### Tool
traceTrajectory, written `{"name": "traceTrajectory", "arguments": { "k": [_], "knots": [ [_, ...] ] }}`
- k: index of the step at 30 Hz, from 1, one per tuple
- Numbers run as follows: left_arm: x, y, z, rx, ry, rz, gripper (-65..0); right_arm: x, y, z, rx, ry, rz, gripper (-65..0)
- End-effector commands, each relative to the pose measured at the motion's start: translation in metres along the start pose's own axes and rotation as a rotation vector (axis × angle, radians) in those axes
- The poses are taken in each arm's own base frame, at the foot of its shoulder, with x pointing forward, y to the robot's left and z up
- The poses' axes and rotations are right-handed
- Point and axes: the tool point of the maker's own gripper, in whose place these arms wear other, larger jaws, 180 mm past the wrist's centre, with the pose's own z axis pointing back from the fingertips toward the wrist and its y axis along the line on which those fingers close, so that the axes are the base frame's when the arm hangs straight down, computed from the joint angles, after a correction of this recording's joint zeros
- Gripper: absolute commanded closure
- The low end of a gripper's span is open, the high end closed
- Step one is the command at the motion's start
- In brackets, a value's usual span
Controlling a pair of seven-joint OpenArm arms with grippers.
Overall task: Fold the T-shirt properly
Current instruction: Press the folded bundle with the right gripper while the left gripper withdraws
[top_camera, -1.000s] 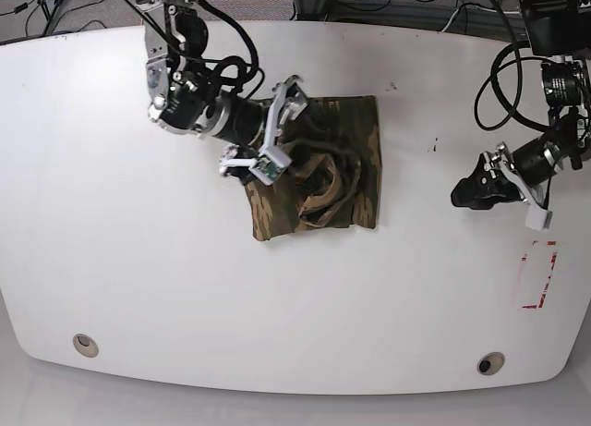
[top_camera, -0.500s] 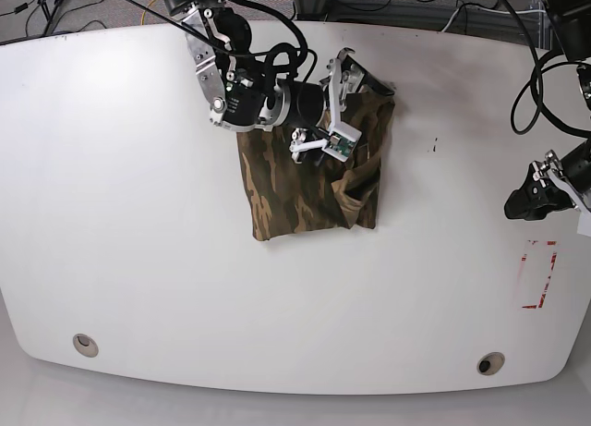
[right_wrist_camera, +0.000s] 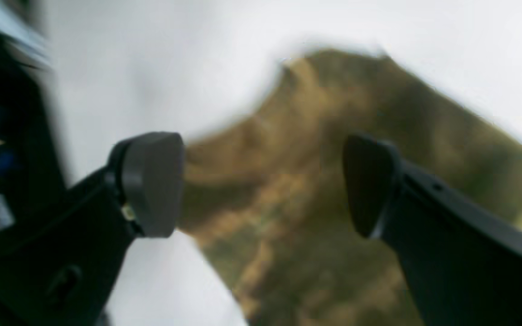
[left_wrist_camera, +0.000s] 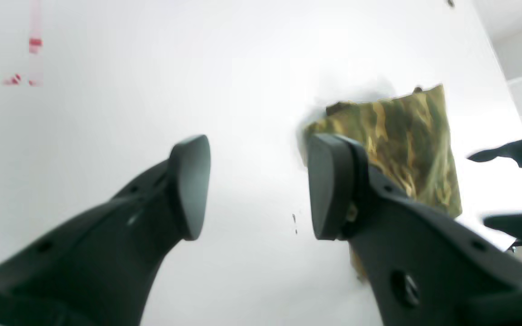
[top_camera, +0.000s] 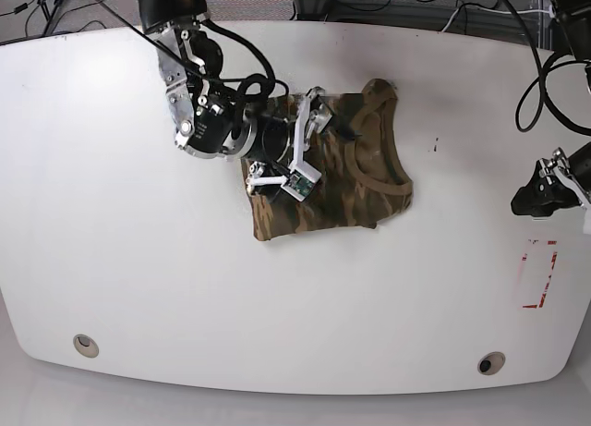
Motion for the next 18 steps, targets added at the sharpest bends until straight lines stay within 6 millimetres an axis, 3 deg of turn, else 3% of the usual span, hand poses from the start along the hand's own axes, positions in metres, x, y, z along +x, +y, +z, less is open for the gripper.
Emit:
{"name": "traceTrajectory", "arguments": {
  "k": [1, 4, 7, 11, 12, 18],
  "knots": [
    [0.017, -0.005, 0.005, -0.012, -0.040, -0.034, -32.6, 0.019, -0.002, -0.004, 0.028, -0.066, 0.002, -51.7],
    [0.007, -0.012, -0.002, -0.033, -0.016, -0.030, -32.6, 0.013, -0.015, -0.007, 0.015, -0.046, -0.008, -51.5],
    [-0.012, -0.032, -0.014, -0.081, 0.028, -0.046, -32.6, 0.010, -0.031, 0.000, -0.018, -0.025, 0.020, -51.2],
    [-0.027, -0.074, -0.033, -0.176, 0.065, -0.100, -32.6, 0.015, -0.049, 0.013, -0.075, -0.008, 0.088, -46.8],
    [-0.034, -0.094, -0.042, -0.220, 0.082, -0.128, -32.6, 0.019, -0.058, 0.018, -0.107, 0.000, 0.125, -43.9],
    [-0.070, -0.157, -0.071, -0.299, 0.186, -0.309, -32.5, 0.024, -0.095, 0.033, -0.245, 0.076, 0.248, -29.2]
  ]
}}
